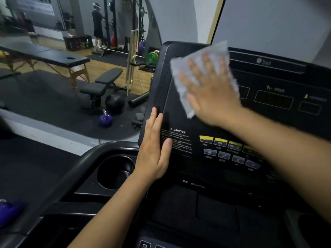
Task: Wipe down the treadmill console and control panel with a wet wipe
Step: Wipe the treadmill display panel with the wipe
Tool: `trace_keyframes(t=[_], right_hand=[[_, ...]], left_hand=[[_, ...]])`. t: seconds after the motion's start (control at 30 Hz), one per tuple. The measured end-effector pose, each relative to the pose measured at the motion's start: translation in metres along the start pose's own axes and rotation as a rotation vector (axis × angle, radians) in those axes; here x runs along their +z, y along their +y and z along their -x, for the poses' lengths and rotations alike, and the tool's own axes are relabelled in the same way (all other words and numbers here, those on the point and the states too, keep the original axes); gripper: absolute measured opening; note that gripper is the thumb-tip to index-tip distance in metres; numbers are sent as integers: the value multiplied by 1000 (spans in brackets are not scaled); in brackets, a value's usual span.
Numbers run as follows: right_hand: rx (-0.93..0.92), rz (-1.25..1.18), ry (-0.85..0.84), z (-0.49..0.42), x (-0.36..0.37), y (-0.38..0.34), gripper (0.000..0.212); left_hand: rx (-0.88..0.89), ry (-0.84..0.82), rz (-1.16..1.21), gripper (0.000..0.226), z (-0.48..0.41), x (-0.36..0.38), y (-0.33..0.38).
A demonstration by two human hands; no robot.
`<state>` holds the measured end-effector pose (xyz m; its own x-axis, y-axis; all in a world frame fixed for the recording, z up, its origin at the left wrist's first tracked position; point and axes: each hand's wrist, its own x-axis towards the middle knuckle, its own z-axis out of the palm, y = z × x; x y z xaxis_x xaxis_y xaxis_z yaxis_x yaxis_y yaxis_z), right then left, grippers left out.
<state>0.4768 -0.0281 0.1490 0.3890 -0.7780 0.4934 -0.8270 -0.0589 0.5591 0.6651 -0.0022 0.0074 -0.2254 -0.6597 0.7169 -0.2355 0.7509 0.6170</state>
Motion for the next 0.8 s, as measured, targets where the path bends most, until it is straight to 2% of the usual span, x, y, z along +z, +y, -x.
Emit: trace_keyframes(t=[0.13, 0.27, 0.33, 0.43, 0.5, 0.57, 0.63, 0.7, 0.8], right_hand=[[-444, -87, -30, 73, 20, -66, 42], [-666, -96, -93, 90, 18, -24, 45], [-569, 0, -52, 53, 12, 17, 48], [-238, 48, -62, -3, -1, 46, 55], [-75, 66, -30, -21, -3, 30, 57], [-3, 51, -10, -23, -3, -6, 57], [-108, 37, -14, -4, 4, -44, 58], [-317, -8, -34, 30, 14, -69, 57], [-578, -55, -119, 59, 13, -57, 48]], left_hand=[[52, -45, -4, 60, 0, -6, -6], [100, -88, -76, 59, 5, -9, -18], [101, -89, -100, 58, 5, -8, -19], [72, -67, -93, 58, 6, -6, -17], [61, -61, -79, 58, 7, -7, -15], [39, -53, -48, 58, 6, -8, -12], [18, -24, -7, 56, 5, -13, -5], [15, 20, -2, 52, 7, -23, -2], [20, 53, -102, 46, 16, -43, -1]])
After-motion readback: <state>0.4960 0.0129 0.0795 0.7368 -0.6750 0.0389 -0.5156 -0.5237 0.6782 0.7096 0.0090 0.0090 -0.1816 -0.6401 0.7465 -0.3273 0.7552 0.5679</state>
